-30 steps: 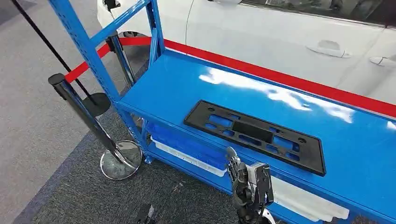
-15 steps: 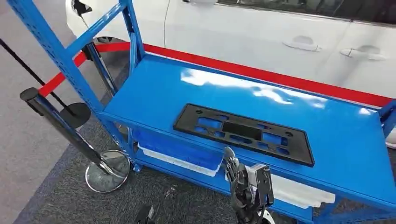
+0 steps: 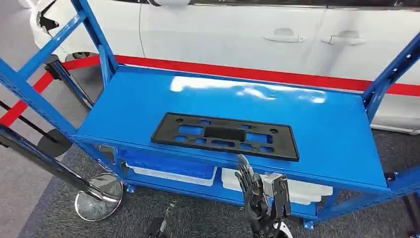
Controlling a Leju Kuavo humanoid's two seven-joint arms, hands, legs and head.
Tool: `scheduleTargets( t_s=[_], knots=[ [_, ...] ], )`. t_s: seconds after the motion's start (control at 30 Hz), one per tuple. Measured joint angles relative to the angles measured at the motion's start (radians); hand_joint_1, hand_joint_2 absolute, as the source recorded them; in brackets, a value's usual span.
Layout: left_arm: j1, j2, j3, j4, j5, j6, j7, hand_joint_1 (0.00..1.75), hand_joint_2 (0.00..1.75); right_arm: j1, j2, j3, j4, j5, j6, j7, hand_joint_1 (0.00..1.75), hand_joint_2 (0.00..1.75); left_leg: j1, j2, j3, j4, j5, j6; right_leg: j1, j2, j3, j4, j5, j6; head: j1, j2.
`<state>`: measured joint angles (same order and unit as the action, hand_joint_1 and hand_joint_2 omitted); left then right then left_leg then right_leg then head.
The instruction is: Take the parts from the cabinet and place them on the table.
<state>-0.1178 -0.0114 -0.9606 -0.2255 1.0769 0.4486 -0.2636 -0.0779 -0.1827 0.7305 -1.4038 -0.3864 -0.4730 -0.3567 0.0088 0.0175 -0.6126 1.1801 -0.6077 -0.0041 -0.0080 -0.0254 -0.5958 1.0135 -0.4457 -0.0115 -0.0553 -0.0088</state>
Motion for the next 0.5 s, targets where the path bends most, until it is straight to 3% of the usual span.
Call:
scheduleTargets(
  t_s=[0.03, 0.07, 0.1, 0.13, 0.2, 0.23, 0.27, 0.33, 0.4, 0.43, 0.5],
  knots=[
    [0.003, 0.0, -0.001, 0.0, -0.001, 0.0, 0.0, 0.0, 0.0, 0.001, 0.0, 0.0, 0.0, 0.0, 0.013, 0.0, 0.0, 0.0, 0.0, -0.007, -0.045, 0.089, -0.033, -0.001, 0.002, 0.006, 0.0, 0.0, -0.001, -0.001, 0.001, 0.0],
    [0.005, 0.0, -0.002, 0.0, -0.002, 0.0, 0.0, 0.0, 0.0, 0.002, 0.0, 0.001, 0.0, 0.0, 0.024, 0.001, 0.0, 0.0, 0.0, -0.008, -0.071, 0.136, -0.04, -0.001, 0.004, 0.011, 0.0, 0.002, -0.001, -0.002, 0.0, 0.0],
    [0.005, 0.0, -0.004, 0.0, -0.006, 0.0, 0.0, 0.0, 0.0, 0.002, 0.0, 0.003, 0.0, 0.003, 0.034, 0.003, 0.0, 0.0, 0.0, -0.008, -0.075, 0.138, -0.025, 0.0, 0.006, 0.016, 0.001, 0.003, -0.002, -0.003, 0.001, 0.0],
    [0.003, 0.0, -0.006, 0.0, -0.01, 0.0, 0.001, 0.0, 0.0, 0.0, 0.0, 0.008, 0.0, 0.01, 0.045, 0.004, 0.0, 0.0, 0.0, -0.008, -0.058, 0.095, 0.012, 0.004, 0.006, 0.022, 0.002, 0.005, -0.002, -0.003, 0.0, 0.0],
    [0.003, 0.0, -0.008, 0.0, -0.011, -0.001, 0.003, 0.0, 0.0, -0.008, 0.002, 0.021, -0.002, 0.036, 0.063, 0.014, 0.0, 0.0, 0.0, -0.008, 0.017, -0.07, 0.105, 0.011, 0.006, 0.031, 0.004, 0.01, -0.006, -0.003, 0.0, 0.0],
    [0.002, 0.0, -0.009, 0.0, -0.013, -0.001, 0.003, 0.0, 0.0, -0.014, 0.004, 0.027, -0.005, 0.056, 0.064, 0.024, 0.0, 0.0, -0.001, -0.01, 0.04, -0.134, 0.114, 0.016, 0.006, 0.035, 0.002, 0.013, -0.008, -0.001, 0.001, 0.0],
    [0.0, 0.0, -0.01, 0.0, -0.018, -0.001, 0.003, 0.0, 0.0, -0.022, 0.006, 0.034, -0.008, 0.075, 0.065, 0.033, 0.0, 0.0, -0.006, -0.011, 0.05, -0.159, 0.108, 0.015, 0.014, 0.039, -0.004, 0.022, -0.01, 0.004, 0.001, 0.0],
    [-0.004, 0.0, -0.013, 0.0, -0.023, -0.003, 0.005, 0.0, 0.0, -0.039, 0.012, 0.048, -0.015, 0.12, 0.075, 0.055, 0.0, 0.0, -0.007, -0.012, 0.047, -0.152, 0.11, 0.019, 0.009, 0.04, -0.009, 0.018, -0.004, 0.012, 0.002, 0.0],
    [-0.008, 0.0, -0.015, 0.0, -0.026, -0.006, 0.008, 0.0, 0.0, -0.056, 0.02, 0.059, -0.025, 0.154, 0.08, 0.077, 0.0, 0.0, -0.004, -0.011, 0.049, -0.167, 0.122, 0.035, 0.011, 0.04, -0.009, 0.017, -0.005, 0.022, 0.002, 0.0],
    [-0.011, 0.0, -0.015, 0.0, -0.027, -0.007, 0.009, 0.0, 0.0, -0.063, 0.023, 0.063, -0.028, 0.161, 0.08, 0.081, 0.0, 0.0, -0.001, -0.011, 0.054, -0.172, 0.127, 0.04, 0.006, 0.038, -0.018, 0.033, -0.021, 0.026, 0.002, 0.0],
    [-0.017, 0.0, -0.016, 0.0, -0.03, -0.011, 0.009, 0.0, 0.0, -0.078, 0.027, 0.071, -0.034, 0.186, 0.089, 0.085, 0.0, 0.0, -0.001, -0.011, 0.054, -0.173, 0.129, 0.045, 0.004, 0.036, -0.066, 0.154, -0.095, 0.034, 0.006, 0.0]
  ],
)
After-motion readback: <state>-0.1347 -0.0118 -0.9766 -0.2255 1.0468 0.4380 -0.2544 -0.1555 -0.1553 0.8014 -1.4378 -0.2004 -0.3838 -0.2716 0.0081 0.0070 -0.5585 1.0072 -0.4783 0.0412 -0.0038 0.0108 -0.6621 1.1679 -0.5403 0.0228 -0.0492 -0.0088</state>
